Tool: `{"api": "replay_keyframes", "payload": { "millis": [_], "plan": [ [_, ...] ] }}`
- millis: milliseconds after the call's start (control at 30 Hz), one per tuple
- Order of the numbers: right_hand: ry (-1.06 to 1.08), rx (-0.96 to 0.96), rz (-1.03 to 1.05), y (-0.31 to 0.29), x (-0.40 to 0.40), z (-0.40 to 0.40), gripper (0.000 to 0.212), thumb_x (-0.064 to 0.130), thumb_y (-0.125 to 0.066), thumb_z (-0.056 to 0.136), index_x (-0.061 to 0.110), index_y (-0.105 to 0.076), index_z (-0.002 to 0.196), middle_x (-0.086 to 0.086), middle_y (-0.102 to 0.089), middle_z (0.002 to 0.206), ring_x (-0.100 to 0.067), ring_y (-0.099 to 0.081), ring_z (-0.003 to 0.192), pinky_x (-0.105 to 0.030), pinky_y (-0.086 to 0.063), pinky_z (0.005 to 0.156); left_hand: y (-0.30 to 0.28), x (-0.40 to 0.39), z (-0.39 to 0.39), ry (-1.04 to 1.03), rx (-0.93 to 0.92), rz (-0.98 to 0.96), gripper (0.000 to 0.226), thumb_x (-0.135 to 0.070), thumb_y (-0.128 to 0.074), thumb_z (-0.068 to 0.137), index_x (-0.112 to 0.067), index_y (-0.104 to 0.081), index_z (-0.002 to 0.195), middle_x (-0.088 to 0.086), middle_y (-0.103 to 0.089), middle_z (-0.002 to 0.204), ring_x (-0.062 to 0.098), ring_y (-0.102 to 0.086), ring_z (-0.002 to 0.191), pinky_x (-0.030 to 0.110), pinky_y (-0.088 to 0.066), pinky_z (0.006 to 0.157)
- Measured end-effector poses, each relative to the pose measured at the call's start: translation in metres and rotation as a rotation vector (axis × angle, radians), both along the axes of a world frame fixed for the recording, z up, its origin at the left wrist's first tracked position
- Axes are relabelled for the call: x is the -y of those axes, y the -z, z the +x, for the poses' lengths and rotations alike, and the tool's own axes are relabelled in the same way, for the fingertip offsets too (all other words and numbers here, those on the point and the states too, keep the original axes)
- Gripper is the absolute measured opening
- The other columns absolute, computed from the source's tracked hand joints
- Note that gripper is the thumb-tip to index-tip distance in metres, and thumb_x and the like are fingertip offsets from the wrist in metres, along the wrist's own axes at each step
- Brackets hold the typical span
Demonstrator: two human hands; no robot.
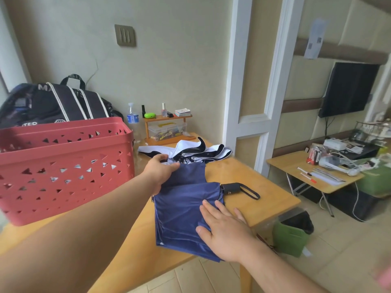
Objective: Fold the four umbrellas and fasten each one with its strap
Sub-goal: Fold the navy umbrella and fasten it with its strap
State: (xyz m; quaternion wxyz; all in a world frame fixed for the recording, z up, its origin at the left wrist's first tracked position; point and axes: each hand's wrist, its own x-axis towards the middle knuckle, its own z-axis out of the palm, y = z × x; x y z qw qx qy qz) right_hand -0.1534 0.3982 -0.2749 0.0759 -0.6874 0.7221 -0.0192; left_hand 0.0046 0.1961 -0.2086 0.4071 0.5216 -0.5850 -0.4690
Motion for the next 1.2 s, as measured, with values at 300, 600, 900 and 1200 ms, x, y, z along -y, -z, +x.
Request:
{"api": "replay_keyframes", "payload": {
  "millis": [300,600,900,1200],
  "plan": [
    [0.001,-0.004,-0.002,0.000,0.000,0.001,0.067,0.064,-0.011,0.105,0.037,0.003,0.165,0.027,0.018,0.167,-0.007,0.016,0.157,-0.051,0.005,0.128,-0.017,-0.009,0.009,0.097,-0.162,0.039,0.040,-0.008,-0.083,0.086,-0.029,-0.070,0.118,0.011,-0.071,0.114,0.018,-0.072,0.084,0.030,-0.060,0.078],
    [0.004,-0.018,0.004,-0.002,0.000,0.002,0.067,0.063,-0.011,0.105,0.037,0.002,0.165,0.026,0.018,0.167,-0.008,0.015,0.157,-0.052,0.003,0.127,-0.009,-0.021,0.017,0.067,-0.081,0.106,0.039,-0.029,-0.080,0.090,-0.018,-0.066,0.124,0.003,-0.061,0.081,0.017,-0.054,0.063,0.025,-0.045,0.059],
    [0.003,-0.017,0.002,0.000,0.000,0.002,0.067,0.063,-0.012,0.105,0.036,0.002,0.165,0.026,0.017,0.168,-0.008,0.014,0.158,-0.053,0.002,0.128,-0.009,-0.028,0.012,0.001,0.185,-0.153,0.019,-0.028,-0.083,0.088,-0.021,-0.076,0.105,-0.001,-0.073,0.102,0.016,-0.065,0.088,0.026,-0.051,0.077],
    [-0.013,-0.011,-0.012,0.001,0.000,0.001,0.057,0.064,-0.010,0.105,0.056,0.009,0.158,0.027,0.016,0.167,-0.009,0.014,0.158,-0.054,0.003,0.127,-0.023,-0.034,0.019,-0.016,-0.232,0.012,0.012,-0.009,-0.072,0.090,-0.019,-0.078,0.090,0.006,-0.077,0.102,0.027,-0.070,0.103,0.046,-0.058,0.100]
  ]
}}
